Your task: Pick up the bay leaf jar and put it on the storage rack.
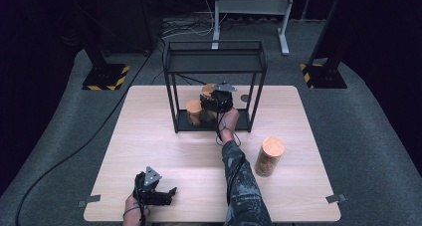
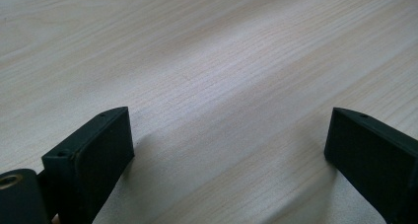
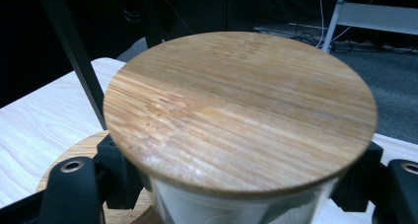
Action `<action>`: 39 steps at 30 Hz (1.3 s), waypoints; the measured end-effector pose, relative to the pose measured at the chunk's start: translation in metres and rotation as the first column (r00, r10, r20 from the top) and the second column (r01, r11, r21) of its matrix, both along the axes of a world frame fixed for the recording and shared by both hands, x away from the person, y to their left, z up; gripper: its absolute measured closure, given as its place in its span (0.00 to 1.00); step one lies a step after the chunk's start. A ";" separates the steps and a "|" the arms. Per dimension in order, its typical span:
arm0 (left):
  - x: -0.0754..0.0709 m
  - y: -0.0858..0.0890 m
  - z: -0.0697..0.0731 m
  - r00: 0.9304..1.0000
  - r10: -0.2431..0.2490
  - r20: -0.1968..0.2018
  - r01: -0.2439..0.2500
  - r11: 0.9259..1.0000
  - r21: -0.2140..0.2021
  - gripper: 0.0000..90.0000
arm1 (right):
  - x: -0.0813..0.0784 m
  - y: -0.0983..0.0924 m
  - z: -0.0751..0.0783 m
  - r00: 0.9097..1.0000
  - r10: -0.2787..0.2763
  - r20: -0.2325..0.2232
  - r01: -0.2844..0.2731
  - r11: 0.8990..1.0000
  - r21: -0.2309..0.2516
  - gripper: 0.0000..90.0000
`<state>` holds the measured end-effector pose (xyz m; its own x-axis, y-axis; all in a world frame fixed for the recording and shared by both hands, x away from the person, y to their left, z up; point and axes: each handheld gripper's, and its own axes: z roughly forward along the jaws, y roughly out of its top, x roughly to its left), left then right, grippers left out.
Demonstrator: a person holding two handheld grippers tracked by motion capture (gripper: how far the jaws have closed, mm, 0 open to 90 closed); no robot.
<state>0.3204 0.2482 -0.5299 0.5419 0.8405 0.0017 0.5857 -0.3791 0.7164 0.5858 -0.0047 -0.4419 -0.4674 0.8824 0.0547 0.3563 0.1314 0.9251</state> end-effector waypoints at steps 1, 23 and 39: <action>0.000 0.000 0.000 1.000 0.000 0.000 0.000 1.000 0.000 0.04 | 0.000 0.000 0.000 1.000 0.001 -0.002 -0.001 1.000 0.002 0.26; 0.000 0.000 0.000 1.000 0.001 0.000 -0.001 1.000 0.002 0.04 | -0.011 -0.002 0.013 0.983 -0.019 -0.184 0.018 1.000 -0.009 0.02; 0.000 0.000 0.000 1.000 0.003 0.000 -0.003 1.000 0.001 0.04 | -0.067 -0.013 0.011 0.970 0.012 -0.242 -0.021 0.999 -0.034 0.00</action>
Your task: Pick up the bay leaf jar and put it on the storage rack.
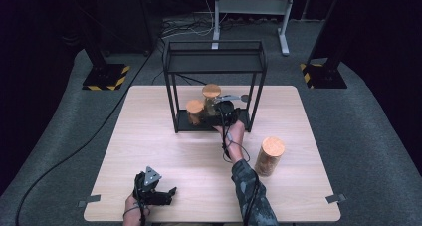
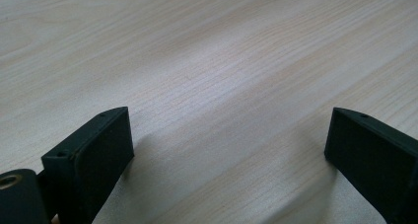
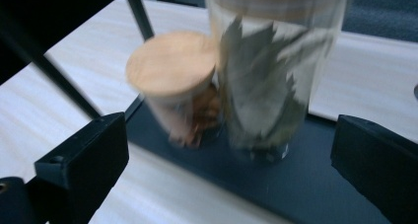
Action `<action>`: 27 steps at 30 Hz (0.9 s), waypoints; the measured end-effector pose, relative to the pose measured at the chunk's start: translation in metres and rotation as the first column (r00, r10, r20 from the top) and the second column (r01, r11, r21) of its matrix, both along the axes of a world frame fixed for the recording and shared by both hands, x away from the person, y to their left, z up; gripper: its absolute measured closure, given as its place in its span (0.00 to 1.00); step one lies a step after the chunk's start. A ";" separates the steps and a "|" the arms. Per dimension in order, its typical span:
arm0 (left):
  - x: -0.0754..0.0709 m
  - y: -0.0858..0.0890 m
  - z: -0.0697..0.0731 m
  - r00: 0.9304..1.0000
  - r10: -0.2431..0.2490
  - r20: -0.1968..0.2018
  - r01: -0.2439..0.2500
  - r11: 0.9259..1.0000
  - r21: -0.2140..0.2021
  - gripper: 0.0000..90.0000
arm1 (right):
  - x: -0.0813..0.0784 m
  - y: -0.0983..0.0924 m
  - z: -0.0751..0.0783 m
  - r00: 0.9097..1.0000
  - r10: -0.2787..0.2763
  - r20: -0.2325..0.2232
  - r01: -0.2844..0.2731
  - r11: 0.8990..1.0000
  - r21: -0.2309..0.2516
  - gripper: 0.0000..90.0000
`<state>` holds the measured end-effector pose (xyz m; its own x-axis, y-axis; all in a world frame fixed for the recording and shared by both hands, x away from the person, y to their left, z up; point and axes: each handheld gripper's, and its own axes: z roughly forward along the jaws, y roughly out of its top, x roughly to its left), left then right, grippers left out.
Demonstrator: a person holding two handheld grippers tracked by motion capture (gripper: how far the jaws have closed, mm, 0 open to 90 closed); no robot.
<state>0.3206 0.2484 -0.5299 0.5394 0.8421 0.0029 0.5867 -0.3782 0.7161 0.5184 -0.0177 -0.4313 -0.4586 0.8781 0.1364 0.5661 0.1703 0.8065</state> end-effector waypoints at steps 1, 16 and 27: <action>0.000 0.000 0.000 1.000 0.000 0.000 0.000 1.000 0.000 0.04 | -0.005 -0.002 -0.001 1.000 0.002 -0.002 -0.002 1.000 0.001 0.00; 0.000 0.000 0.000 1.000 0.001 0.000 -0.001 1.000 0.000 0.04 | -0.088 -0.016 -0.026 0.998 0.059 -0.017 -0.059 0.998 0.015 0.00; 0.000 0.000 0.000 1.000 0.001 0.000 -0.001 1.000 0.000 0.04 | -0.128 -0.022 -0.056 0.994 0.074 -0.077 -0.073 0.997 0.014 0.00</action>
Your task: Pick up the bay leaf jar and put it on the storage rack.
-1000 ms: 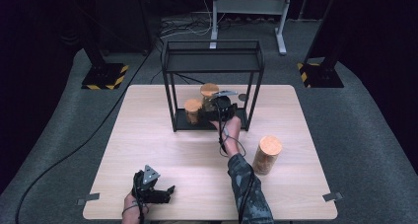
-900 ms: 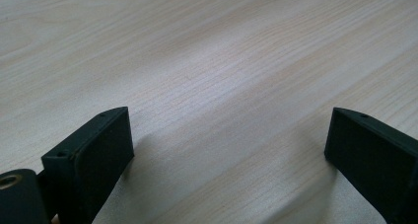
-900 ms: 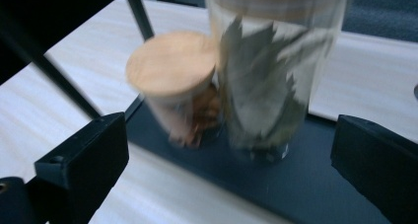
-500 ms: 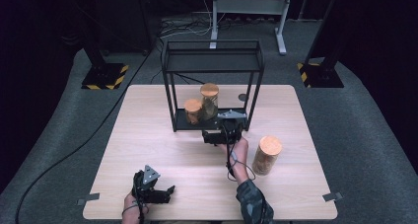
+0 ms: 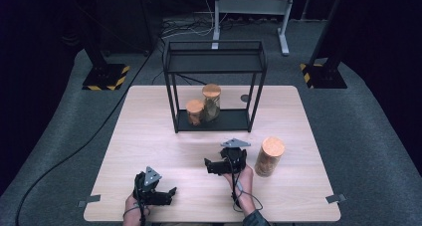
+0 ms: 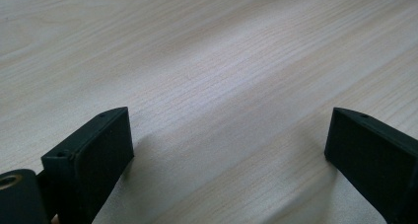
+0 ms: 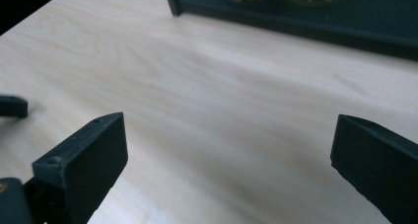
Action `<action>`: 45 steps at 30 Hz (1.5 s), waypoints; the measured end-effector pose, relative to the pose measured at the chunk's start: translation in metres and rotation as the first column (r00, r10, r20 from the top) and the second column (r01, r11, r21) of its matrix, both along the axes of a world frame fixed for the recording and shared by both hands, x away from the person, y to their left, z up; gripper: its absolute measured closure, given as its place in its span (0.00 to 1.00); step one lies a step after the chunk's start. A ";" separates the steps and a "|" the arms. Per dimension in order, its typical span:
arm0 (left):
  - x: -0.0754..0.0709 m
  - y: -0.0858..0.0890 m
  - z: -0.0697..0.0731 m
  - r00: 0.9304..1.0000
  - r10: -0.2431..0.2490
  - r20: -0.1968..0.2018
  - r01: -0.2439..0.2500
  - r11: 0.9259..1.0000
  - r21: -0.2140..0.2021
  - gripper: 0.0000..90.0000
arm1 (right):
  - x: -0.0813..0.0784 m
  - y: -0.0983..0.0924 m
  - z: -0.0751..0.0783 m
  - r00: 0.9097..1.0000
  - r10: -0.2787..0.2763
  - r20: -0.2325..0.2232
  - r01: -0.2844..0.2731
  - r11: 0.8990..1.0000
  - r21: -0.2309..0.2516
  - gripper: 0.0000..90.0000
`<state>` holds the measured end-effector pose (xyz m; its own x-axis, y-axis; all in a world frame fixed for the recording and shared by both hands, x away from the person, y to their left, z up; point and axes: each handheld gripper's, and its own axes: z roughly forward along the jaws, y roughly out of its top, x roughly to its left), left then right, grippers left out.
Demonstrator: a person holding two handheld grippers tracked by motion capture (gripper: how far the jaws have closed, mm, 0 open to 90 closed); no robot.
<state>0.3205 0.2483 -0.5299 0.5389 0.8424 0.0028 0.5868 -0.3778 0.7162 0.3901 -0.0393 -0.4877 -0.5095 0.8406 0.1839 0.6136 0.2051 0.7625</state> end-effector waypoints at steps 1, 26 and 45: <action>0.000 0.000 0.000 1.000 0.000 0.000 0.000 1.000 0.000 0.04 | -0.009 -0.001 -0.007 1.000 0.003 -0.015 -0.003 1.000 -0.004 0.00; 0.000 0.000 0.000 1.000 0.006 -0.001 -0.006 1.000 -0.004 0.04 | -0.068 -0.031 -0.036 0.998 -0.048 -0.039 0.047 0.998 -0.032 0.00; 0.000 0.000 0.000 1.000 0.006 -0.001 -0.006 1.000 -0.004 0.04 | -0.087 -0.053 -0.039 0.993 -0.110 -0.030 0.108 0.992 -0.059 0.00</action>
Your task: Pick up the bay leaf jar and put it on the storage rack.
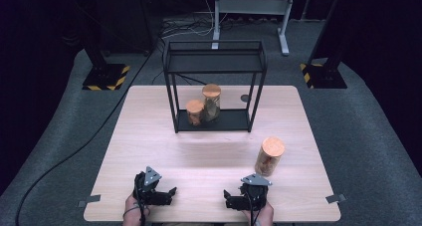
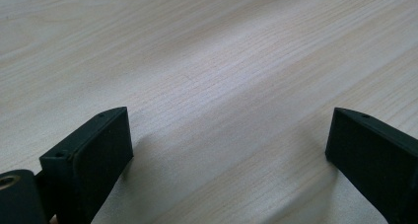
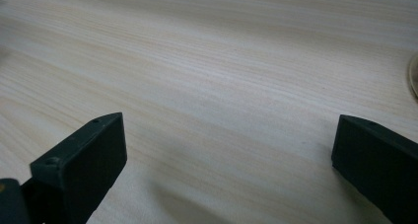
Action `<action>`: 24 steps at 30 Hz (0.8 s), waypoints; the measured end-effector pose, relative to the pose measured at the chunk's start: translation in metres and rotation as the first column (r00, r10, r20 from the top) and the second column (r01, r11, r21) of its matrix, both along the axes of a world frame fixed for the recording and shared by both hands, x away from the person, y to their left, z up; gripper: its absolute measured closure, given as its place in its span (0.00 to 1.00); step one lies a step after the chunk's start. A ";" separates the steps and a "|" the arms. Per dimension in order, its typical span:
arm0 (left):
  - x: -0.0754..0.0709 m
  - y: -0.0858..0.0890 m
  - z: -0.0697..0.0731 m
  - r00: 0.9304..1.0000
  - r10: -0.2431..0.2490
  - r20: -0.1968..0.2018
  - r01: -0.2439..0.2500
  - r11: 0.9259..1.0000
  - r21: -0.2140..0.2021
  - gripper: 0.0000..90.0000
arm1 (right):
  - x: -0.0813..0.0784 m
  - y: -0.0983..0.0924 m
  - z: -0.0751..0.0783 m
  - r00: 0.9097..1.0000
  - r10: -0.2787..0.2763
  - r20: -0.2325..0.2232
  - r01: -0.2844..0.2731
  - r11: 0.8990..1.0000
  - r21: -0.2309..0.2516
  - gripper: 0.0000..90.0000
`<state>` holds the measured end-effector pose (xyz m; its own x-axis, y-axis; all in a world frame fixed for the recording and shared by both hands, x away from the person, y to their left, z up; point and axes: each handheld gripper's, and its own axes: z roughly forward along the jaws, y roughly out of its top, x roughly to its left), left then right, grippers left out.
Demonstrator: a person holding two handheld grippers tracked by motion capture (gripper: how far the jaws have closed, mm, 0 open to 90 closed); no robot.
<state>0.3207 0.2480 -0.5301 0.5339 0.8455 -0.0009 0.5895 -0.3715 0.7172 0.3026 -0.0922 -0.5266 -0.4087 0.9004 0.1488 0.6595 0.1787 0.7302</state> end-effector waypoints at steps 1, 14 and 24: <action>0.000 0.000 0.000 1.000 0.000 0.000 0.000 1.000 0.000 0.04 | -0.001 -0.001 0.000 1.000 0.000 -0.001 -0.001 1.000 -0.005 0.00; 0.000 0.000 0.000 1.000 0.001 0.000 -0.001 1.000 0.000 0.03 | -0.013 -0.012 0.000 1.000 -0.018 -0.001 0.017 0.998 -0.058 0.00; 0.000 0.000 0.000 1.000 0.002 0.000 -0.002 1.000 0.000 0.03 | -0.019 -0.019 0.003 0.999 -0.040 0.013 0.040 0.998 -0.053 0.00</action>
<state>0.3209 0.2481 -0.5301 0.5325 0.8464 -0.0008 0.5902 -0.3707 0.7171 0.2840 -0.1116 -0.5237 -0.3735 0.9227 0.0954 0.6584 0.1913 0.7280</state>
